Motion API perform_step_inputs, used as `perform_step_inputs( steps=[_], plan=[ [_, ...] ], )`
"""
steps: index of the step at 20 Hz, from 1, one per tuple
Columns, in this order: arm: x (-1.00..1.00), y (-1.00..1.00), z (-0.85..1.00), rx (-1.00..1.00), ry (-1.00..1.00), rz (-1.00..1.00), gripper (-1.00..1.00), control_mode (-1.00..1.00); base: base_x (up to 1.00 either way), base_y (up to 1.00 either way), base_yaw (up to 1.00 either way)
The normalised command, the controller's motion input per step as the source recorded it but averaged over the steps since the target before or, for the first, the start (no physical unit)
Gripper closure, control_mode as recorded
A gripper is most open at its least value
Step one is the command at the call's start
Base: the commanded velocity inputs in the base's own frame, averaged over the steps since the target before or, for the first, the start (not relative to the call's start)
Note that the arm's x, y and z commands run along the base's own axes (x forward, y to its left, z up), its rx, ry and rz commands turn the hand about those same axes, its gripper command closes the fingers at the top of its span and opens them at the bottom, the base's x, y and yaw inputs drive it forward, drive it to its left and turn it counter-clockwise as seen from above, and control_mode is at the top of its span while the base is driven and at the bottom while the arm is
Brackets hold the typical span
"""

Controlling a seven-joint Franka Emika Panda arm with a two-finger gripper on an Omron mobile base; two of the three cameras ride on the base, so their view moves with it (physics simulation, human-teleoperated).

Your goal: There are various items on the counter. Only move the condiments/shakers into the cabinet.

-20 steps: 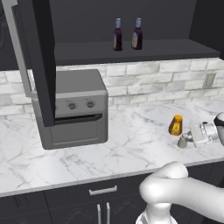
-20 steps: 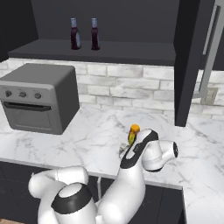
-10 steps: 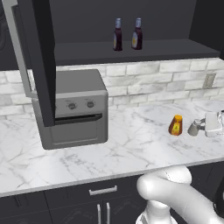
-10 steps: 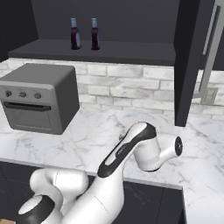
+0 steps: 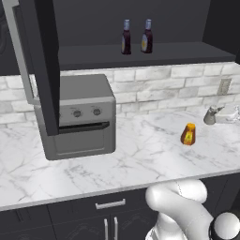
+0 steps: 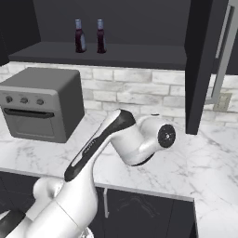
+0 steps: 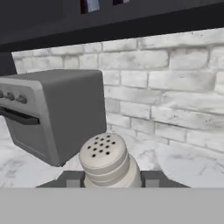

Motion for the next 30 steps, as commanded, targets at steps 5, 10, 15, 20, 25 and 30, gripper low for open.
perform_step_inputs(
  steps=[5,10,15,20,25,30],
  plan=[
    [0.1,0.04,1.0,0.0,0.0,-0.16,1.0,-1.0,0.0,0.0,0.0],
    [0.12,0.0,1.0,0.0,0.01,-0.04,1.0,-1.0,0.0,0.0,0.0],
    [0.16,0.0,1.0,0.09,0.03,0.0,1.0,-1.0,0.0,0.0,0.0],
    [0.3,0.0,0.87,0.08,0.01,0.0,1.0,-1.0,0.0,0.0,0.0],
    [0.32,0.0,0.25,0.03,0.01,0.0,1.0,-1.0,0.0,0.0,0.0],
    [0.38,0.0,0.14,0.01,0.0,0.0,1.0,-1.0,0.0,0.0,0.0]
  ],
)
